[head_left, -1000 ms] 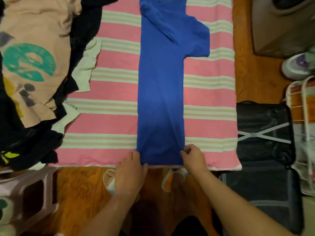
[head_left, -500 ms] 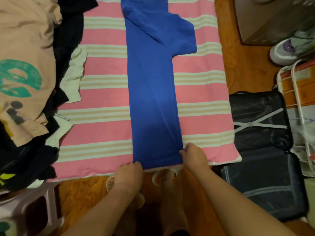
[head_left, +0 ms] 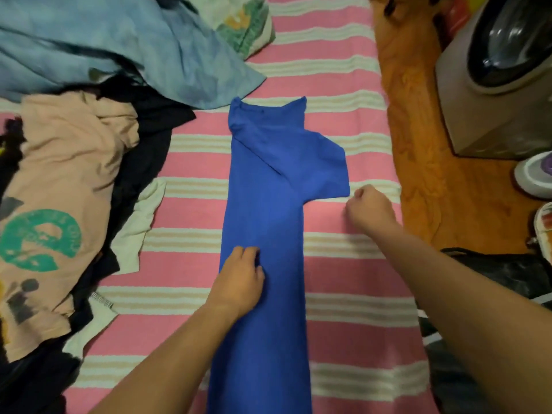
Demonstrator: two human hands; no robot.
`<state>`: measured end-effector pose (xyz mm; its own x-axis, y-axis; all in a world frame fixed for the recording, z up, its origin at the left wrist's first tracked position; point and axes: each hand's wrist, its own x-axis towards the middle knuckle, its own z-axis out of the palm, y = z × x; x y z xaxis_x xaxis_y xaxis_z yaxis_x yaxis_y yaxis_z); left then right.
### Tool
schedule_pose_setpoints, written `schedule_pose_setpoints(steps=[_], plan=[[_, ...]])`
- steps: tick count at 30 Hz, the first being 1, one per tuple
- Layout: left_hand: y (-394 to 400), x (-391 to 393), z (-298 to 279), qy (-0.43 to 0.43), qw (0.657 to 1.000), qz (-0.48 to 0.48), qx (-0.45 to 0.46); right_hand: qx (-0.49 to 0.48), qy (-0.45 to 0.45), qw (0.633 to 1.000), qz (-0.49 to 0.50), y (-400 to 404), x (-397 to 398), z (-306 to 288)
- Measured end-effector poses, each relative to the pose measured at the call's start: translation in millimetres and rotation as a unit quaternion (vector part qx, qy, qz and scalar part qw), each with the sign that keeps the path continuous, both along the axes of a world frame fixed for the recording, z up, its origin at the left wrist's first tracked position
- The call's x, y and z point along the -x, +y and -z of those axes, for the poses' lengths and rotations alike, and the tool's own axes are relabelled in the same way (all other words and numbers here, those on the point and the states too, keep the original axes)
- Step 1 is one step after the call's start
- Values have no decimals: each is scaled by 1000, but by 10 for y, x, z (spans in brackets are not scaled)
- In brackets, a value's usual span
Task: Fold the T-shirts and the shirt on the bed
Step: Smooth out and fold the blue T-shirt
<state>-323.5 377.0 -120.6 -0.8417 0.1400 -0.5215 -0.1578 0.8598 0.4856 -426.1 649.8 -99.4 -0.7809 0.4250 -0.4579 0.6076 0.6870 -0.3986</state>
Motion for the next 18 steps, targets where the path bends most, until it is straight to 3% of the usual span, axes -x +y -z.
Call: schedule_pose_setpoints(steps=[5, 8, 12, 14, 16, 18], plan=[[167, 193, 358, -7, 998, -8, 56, 67, 20, 993, 94, 118, 927, 245], [139, 319, 383, -33, 997, 19, 65, 157, 22, 971, 178, 46, 1192, 345], [57, 551, 402, -87, 990, 73, 84, 427, -24, 864, 266, 18, 1435, 362], [66, 682, 357, -119, 985, 84, 89, 483, -72, 826, 282, 17, 1471, 335], [79, 802, 267, -146, 982, 91, 79, 496, -88, 812, 294, 18, 1442, 294], [82, 983, 177, -112, 986, 88, 89, 501, -112, 791, 333, 57, 1377, 274]])
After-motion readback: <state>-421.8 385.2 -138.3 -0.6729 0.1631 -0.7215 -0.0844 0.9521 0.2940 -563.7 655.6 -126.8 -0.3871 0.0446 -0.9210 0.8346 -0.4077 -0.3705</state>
